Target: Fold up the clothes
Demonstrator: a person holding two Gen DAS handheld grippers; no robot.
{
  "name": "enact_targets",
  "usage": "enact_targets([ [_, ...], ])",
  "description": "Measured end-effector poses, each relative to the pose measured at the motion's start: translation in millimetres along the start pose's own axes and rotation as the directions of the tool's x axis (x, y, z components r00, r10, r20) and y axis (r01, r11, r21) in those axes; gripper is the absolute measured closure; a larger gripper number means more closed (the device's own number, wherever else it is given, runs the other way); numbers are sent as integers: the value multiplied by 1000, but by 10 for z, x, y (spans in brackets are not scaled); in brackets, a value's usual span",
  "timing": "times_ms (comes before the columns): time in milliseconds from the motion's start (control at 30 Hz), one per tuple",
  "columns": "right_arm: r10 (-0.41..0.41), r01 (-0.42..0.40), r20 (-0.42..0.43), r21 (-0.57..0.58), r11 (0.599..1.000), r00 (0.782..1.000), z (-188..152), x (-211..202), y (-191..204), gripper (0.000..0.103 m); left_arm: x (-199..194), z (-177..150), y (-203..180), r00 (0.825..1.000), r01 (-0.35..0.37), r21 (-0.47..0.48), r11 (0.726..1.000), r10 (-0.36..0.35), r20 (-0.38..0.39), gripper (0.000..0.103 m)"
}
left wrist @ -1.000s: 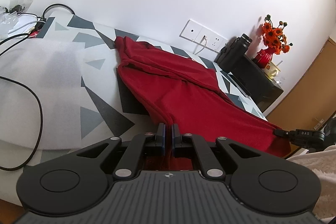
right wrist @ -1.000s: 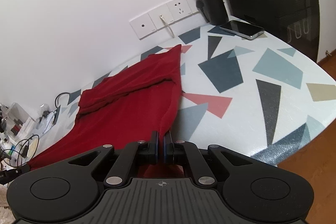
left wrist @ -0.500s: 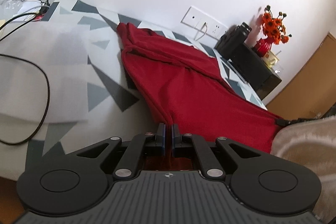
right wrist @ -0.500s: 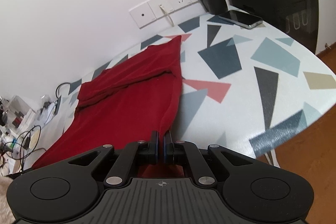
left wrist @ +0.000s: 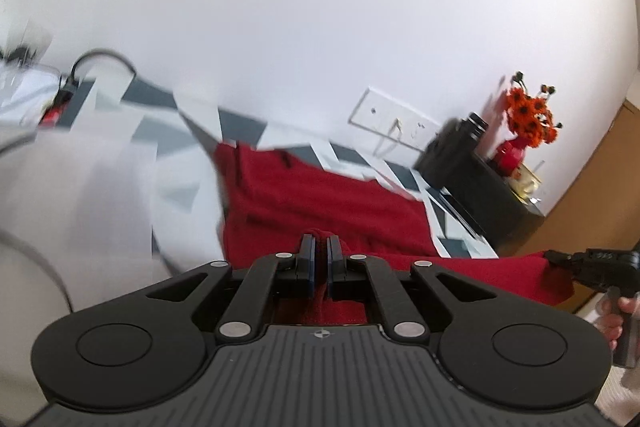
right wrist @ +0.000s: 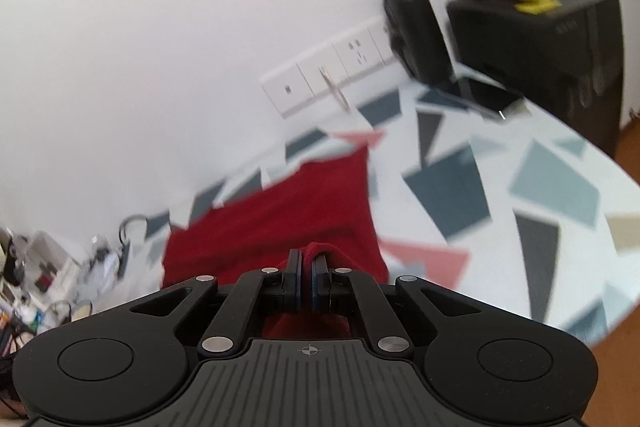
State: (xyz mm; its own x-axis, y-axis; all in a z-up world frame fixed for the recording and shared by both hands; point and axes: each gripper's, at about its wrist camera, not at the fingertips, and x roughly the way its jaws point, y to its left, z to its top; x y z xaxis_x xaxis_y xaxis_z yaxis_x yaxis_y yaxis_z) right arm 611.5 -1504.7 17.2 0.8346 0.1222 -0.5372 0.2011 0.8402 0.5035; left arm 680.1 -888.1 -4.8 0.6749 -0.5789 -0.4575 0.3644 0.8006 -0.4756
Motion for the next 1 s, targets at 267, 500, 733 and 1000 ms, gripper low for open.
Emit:
enact_targets([
  [267, -16, 16, 3, -41, 999, 1000, 550, 710, 40, 99, 578, 608, 53, 998, -62, 95, 994, 64, -15, 98],
  [500, -41, 41, -20, -5, 999, 999, 847, 1449, -177, 99, 1226, 906, 134, 990, -125, 135, 983, 133, -54, 98],
  [733, -69, 70, -92, 7, 998, 993, 1021, 2299, -458, 99, 2031, 891, 387, 960, -212, 141, 967, 233, -152, 97],
  [1000, -100, 94, -224, -38, 995, 969, 928, 3066, -735, 93, 2385, 832, 567, 925, -242, 164, 956, 279, -257, 57],
])
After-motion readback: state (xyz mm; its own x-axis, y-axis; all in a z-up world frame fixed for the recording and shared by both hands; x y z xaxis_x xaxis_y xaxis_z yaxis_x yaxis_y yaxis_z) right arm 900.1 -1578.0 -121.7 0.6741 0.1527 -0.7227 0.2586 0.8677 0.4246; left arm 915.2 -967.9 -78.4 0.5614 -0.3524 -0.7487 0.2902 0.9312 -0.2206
